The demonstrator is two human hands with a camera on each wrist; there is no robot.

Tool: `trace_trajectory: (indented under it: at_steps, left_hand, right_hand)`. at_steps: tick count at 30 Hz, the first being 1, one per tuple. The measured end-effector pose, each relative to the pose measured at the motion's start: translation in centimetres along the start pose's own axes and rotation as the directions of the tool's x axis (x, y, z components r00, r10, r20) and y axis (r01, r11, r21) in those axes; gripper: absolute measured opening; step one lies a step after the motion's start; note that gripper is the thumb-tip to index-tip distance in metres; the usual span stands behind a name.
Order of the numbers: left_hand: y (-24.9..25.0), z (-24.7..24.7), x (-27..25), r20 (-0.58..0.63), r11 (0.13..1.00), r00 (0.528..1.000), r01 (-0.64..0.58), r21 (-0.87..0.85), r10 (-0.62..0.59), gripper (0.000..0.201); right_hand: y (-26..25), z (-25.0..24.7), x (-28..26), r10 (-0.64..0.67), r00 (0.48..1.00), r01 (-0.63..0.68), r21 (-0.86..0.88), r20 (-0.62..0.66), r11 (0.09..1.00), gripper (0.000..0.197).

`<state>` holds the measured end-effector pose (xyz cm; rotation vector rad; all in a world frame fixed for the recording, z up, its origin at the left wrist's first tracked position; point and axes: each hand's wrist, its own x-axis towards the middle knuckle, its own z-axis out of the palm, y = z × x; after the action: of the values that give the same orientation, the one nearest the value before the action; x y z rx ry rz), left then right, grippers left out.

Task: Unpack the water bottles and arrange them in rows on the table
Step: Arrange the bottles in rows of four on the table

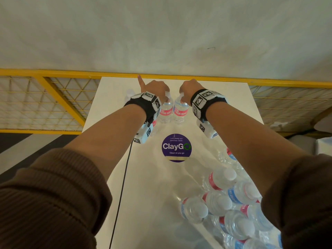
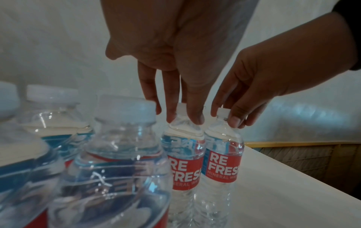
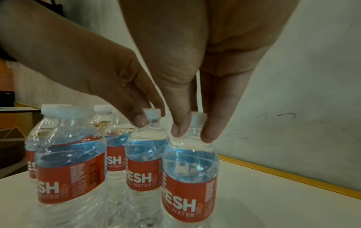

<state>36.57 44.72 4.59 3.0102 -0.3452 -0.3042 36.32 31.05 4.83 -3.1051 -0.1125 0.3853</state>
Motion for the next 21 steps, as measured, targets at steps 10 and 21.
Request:
trace_trajectory:
  at_steps: [10,21]
  left_hand:
    - [0.1,-0.2,-0.5,0.031,1.0,1.0,0.001,0.014,-0.002,0.015]
    - [11.2,-0.4,-7.7,-0.093,0.815,0.816,-0.577,-0.052,0.571,0.049]
  right_hand:
    - [0.3,-0.4,-0.5,-0.022,1.0,0.022,0.009,0.012,1.0,0.043]
    - [11.4,-4.5,-11.8,0.142,0.988,-0.144,0.022,0.065,0.989,0.035]
